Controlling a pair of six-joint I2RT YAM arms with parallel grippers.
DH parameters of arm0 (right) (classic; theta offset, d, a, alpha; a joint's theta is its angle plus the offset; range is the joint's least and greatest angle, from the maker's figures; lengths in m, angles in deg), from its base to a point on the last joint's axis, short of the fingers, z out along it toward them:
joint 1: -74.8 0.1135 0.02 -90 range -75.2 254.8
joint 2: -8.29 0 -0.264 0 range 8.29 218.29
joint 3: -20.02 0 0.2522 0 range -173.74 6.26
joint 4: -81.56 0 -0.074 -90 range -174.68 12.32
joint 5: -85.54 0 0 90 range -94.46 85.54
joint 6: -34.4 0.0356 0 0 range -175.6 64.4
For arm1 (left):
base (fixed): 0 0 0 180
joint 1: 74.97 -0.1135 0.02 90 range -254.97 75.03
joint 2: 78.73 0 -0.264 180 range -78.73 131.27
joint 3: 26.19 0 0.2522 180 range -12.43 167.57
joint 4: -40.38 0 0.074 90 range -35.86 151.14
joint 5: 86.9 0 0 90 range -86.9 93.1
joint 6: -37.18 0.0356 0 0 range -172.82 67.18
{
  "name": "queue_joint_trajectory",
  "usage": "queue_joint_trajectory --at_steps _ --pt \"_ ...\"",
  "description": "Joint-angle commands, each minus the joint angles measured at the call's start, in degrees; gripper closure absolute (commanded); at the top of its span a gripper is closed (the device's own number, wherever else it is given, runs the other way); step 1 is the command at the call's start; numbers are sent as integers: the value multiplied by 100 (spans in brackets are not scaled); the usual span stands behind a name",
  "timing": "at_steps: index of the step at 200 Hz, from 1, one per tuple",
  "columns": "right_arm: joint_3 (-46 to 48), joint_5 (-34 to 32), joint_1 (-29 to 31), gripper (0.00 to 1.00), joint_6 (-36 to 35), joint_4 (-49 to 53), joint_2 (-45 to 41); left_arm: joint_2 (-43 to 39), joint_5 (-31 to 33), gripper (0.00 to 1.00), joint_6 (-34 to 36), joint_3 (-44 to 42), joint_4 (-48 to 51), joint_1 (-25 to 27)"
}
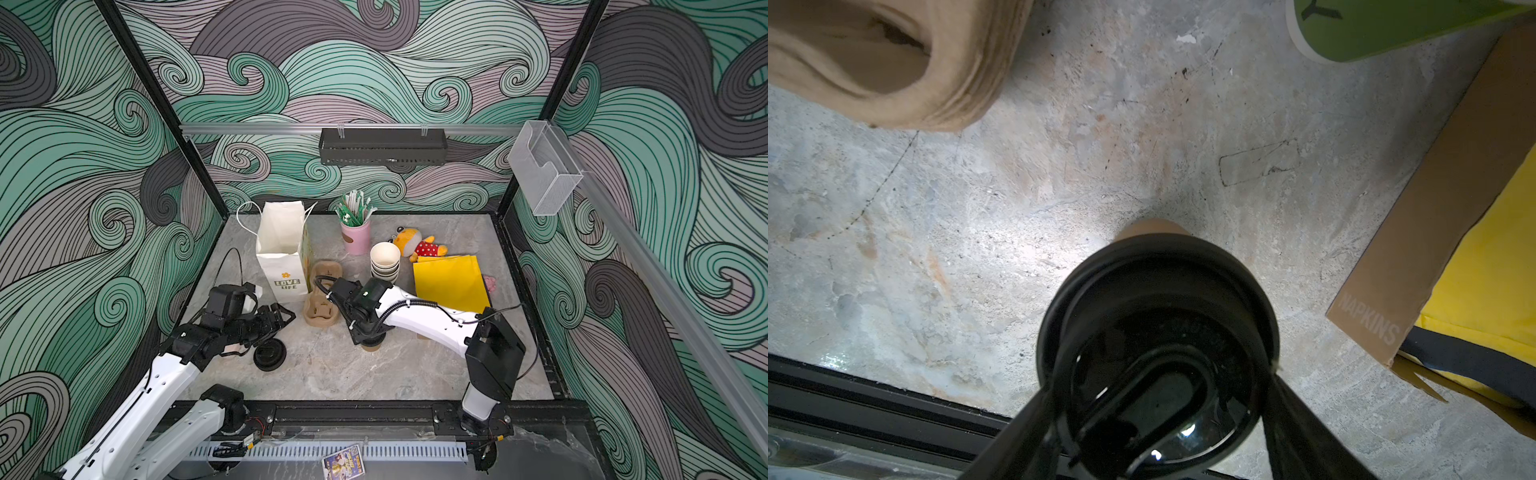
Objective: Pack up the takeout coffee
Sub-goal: 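Grasp the brown paper cup with the left gripper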
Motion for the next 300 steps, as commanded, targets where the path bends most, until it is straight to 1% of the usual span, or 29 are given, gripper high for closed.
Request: queue_joint_trajectory --at_steps 1,62,108,157,186,216,250,270,286,300 --pt "159 63 -31 30 -56 71 152 15 9 25 25 182 -3 77" --pt "342 219 -19 31 -102 1 183 73 11 25 -76 195 -132 257" --pt "590 312 -32 33 -183 -89 204 87 -63 25 -333 78 -475 415" --pt "664 402 48 34 -398 -116 193 180 -46 25 -589 81 -594 658" --pt "786 449 142 34 -683 -122 39 184 -4 25 -1005 -81 -920 1023" --pt "983 709 190 34 -939 -255 -119 253 75 26 -1410 -202 -1209 1487" --pt "1087 730 196 34 -1151 -303 -199 611 267 25 -1817 -338 -1741 2169" --pt "1188 779 194 34 -1215 -402 -179 871 376 26 -2000 -355 -2028 2484" --pt "1284 877 196 34 -1263 -467 -143 989 466 26 -2062 -345 -2156 2608" --pt "1320 898 204 34 -1302 -481 -145 1053 451 26 -2131 -378 -2341 2618"
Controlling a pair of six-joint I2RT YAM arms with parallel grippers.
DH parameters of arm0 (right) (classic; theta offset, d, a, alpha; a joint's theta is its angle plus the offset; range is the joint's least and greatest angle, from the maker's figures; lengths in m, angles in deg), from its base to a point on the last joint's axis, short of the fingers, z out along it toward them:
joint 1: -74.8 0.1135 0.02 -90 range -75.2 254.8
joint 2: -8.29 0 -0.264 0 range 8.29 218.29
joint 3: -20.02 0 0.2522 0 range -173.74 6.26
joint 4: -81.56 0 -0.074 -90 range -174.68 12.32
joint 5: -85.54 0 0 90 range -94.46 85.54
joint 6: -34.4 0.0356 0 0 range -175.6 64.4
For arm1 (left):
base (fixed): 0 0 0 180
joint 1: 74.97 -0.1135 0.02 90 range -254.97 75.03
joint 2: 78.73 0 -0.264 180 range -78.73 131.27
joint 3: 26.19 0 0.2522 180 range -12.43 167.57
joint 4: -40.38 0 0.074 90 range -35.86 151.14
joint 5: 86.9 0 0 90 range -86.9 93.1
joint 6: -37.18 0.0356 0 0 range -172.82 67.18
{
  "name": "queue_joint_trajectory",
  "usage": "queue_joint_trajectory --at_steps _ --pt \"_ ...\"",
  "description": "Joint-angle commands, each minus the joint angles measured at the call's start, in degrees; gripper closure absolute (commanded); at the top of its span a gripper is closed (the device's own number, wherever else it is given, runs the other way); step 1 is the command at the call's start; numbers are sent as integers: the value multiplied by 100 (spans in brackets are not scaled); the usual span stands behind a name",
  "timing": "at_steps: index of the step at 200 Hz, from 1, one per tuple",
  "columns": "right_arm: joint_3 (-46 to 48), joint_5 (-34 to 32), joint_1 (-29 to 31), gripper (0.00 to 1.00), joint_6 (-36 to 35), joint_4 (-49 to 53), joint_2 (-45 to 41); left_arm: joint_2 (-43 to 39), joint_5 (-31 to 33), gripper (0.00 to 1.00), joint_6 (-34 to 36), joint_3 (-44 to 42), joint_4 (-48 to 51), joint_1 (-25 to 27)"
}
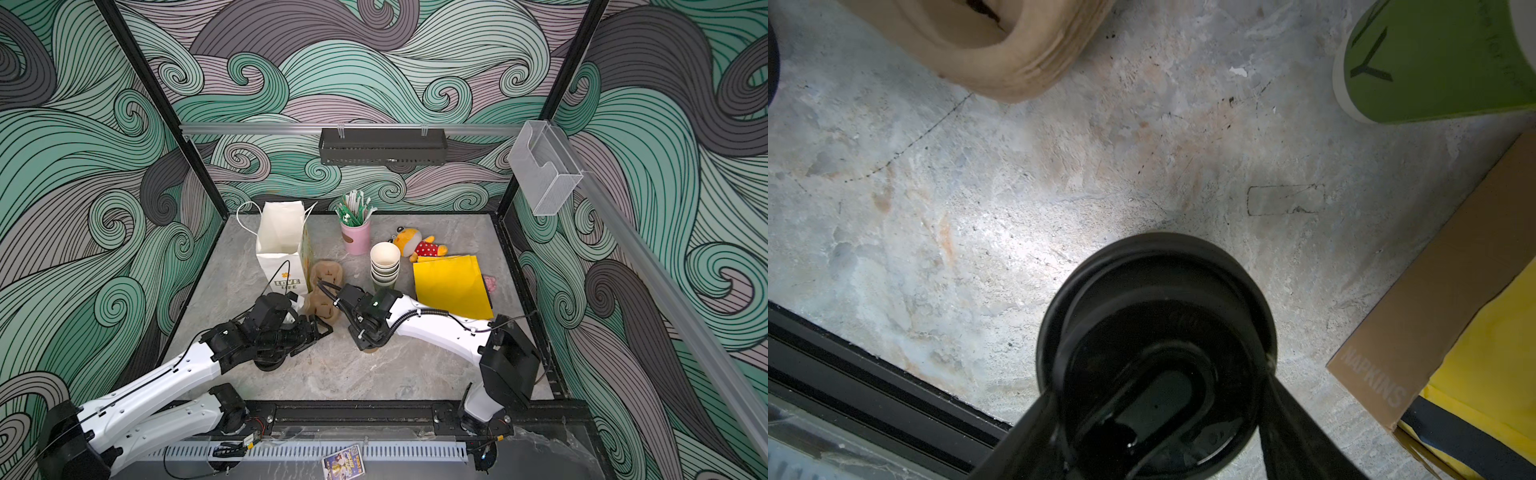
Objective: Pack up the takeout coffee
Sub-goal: 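Bring the held lid onto the cup rim with the right gripper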
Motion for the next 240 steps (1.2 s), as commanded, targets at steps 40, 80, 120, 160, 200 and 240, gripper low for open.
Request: queue_joint_trajectory --at_steps 40,80,120,160,200,240 --pt "585 803 110 34 -311 157 -130 545 -291 26 -322 -39 -1211 85" --pt "683 901 111 33 -566 23 -268 1014 -681 28 -313 -29 -1690 93" --pt "663 867 116 33 -595 34 -188 1461 -903 28 -214 42 -1940 204" --pt "646 840 146 30 -590 73 -97 1872 -1218 29 -525 -256 -2863 347" --pt "622 799 181 29 -544 71 -109 1933 -1082 38 -413 -222 -2613 401" --pt "571 775 176 28 -520 61 -136 2146 -1117 43 -336 -277 -2497 458"
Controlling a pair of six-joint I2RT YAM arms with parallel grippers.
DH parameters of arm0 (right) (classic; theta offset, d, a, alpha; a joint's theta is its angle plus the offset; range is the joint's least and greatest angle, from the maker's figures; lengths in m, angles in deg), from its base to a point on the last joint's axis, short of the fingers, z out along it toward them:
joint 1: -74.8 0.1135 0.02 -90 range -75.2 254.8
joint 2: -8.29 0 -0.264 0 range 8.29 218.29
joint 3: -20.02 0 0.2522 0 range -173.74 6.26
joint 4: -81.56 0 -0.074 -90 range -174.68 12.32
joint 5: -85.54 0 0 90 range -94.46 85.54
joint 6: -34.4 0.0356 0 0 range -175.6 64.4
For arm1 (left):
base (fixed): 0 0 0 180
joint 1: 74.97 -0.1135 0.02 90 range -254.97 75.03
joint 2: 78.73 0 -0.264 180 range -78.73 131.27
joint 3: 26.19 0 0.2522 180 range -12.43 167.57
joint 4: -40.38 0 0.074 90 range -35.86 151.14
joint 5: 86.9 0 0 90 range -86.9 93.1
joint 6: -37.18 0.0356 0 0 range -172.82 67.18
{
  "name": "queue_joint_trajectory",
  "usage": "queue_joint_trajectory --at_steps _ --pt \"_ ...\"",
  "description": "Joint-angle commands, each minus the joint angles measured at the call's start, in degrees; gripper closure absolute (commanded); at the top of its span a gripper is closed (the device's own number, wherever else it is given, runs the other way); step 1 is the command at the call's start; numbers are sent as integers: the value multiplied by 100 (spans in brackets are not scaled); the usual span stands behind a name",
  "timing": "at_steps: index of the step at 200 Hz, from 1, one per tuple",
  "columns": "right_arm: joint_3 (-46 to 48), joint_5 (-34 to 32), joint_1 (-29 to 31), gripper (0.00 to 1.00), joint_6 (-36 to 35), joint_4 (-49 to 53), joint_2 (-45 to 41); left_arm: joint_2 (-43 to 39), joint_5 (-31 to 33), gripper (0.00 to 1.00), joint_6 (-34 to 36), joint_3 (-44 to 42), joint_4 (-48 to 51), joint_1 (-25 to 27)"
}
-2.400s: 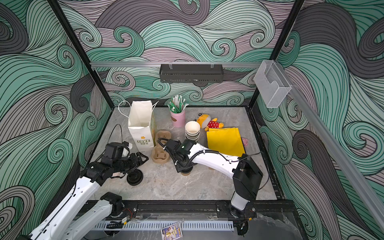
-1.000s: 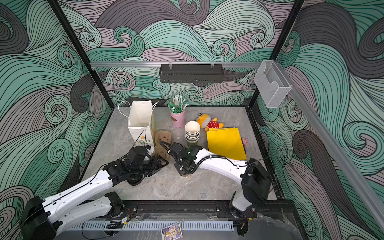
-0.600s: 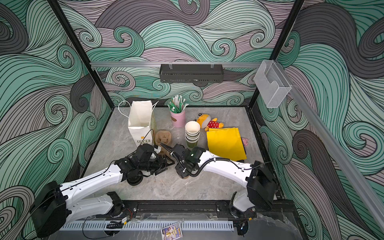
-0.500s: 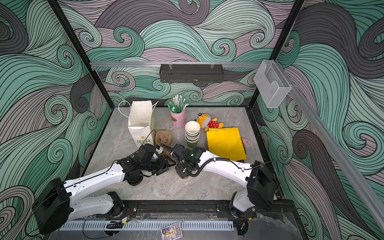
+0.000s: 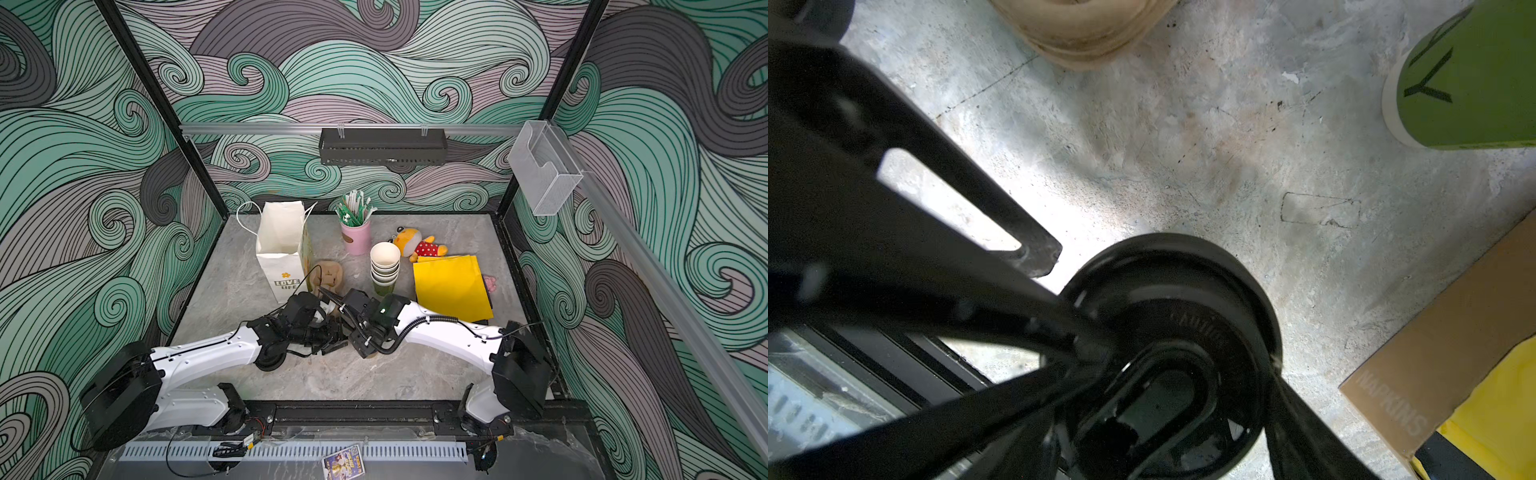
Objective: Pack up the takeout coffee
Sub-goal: 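Bring the held lid onto the cup rim with the right gripper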
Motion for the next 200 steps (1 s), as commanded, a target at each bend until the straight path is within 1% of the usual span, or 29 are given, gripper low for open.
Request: queue_joint_trajectory --at_steps 1,45,69,107,121,136,155,176,200 --pt "153 464 89 27 83 408 262 160 -85 43 99 -23 26 78" --pt "-44 368 97 24 128 389 43 268 -92 48 251 29 319 107" --pt "-202 212 98 20 164 336 -249 268 -63 50 312 81 476 107" --pt "-210 207 90 10 229 -8 -831 305 -37 51 341 93 554 108" --pt "-161 112 73 9 367 -73 -1034 319 -45 51 330 94 545 111" --pt "-6 -102 -1 13 744 -73 -1359 314 -59 51 340 121 537 115" --pt "427 -40 -185 21 1621 -75 -1893 295 -72 49 345 169 511 124" --pt "1029 339 -365 32 2649 -51 -2478 294 -79 49 347 220 510 133" --pt "1663 783 -395 39 3516 -352 -2921 366 -101 50 380 291 518 129"
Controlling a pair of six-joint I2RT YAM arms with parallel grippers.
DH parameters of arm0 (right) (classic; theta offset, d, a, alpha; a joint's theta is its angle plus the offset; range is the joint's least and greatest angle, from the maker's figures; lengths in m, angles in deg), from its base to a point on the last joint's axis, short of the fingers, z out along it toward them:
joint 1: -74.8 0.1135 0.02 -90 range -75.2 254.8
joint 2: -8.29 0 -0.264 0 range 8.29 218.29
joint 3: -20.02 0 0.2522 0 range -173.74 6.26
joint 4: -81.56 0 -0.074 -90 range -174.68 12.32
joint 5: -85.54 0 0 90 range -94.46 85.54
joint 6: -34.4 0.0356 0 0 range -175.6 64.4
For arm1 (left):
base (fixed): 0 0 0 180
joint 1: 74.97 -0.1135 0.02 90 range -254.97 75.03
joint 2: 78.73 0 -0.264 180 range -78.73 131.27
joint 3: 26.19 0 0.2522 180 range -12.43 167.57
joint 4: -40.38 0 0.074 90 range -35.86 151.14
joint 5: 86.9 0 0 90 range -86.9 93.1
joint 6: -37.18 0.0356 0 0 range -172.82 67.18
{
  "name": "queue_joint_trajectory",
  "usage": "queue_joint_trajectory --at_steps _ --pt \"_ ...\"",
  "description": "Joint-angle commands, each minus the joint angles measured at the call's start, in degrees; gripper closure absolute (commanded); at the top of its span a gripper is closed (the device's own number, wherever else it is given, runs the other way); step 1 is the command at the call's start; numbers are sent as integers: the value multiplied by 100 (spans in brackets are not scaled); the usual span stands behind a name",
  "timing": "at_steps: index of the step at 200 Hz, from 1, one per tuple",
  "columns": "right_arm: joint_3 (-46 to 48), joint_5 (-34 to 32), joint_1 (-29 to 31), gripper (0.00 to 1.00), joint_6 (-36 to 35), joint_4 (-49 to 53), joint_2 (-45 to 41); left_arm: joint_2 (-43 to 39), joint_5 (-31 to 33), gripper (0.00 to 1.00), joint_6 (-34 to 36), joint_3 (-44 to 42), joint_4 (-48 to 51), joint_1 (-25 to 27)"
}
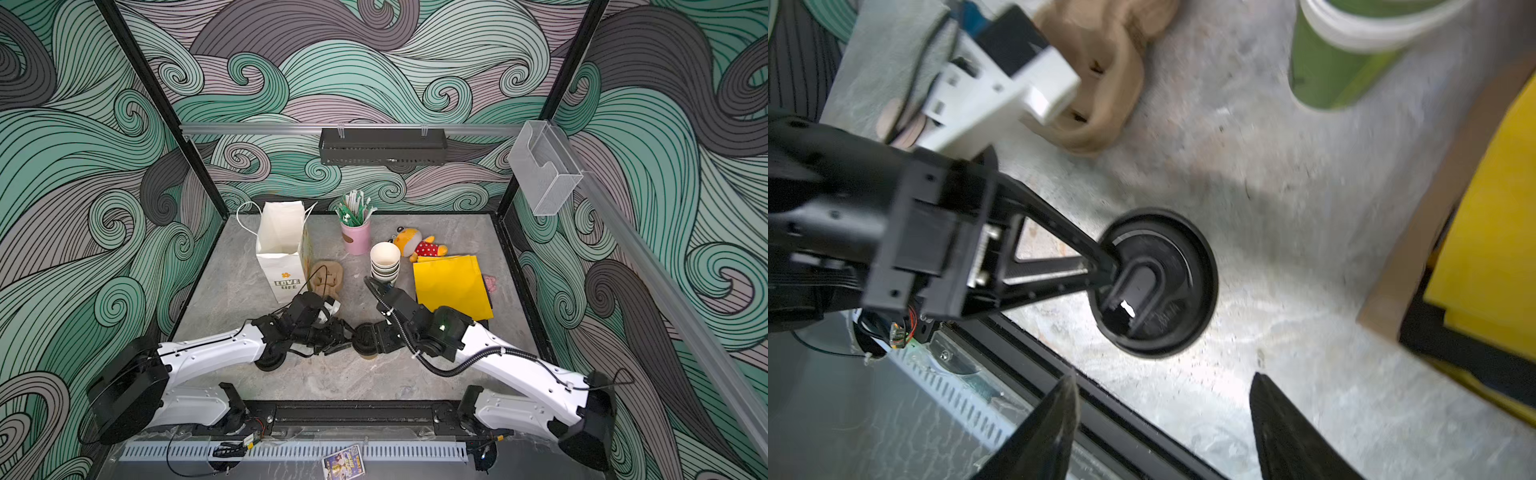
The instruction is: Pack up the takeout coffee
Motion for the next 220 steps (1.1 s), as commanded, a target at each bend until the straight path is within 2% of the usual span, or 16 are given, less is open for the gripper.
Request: queue_joint_trajectory --at_steps 1,44,88,154,220 --pt "533 522 -24 40 1405 -189 -302 184 12 50 126 158 431 68" --pt "1099 649 -21 50 1971 -722 -436 278 26 52 160 265 526 64" --pt "1179 653 -59 57 1987 -984 -37 236 83 53 239 361 734 65" --pt "1201 637 -86 61 1985 -1257 340 231 107 54 252 345 757 78" --pt "1144 155 -91 65 2083 -656 801 298 173 56 264 358 818 94"
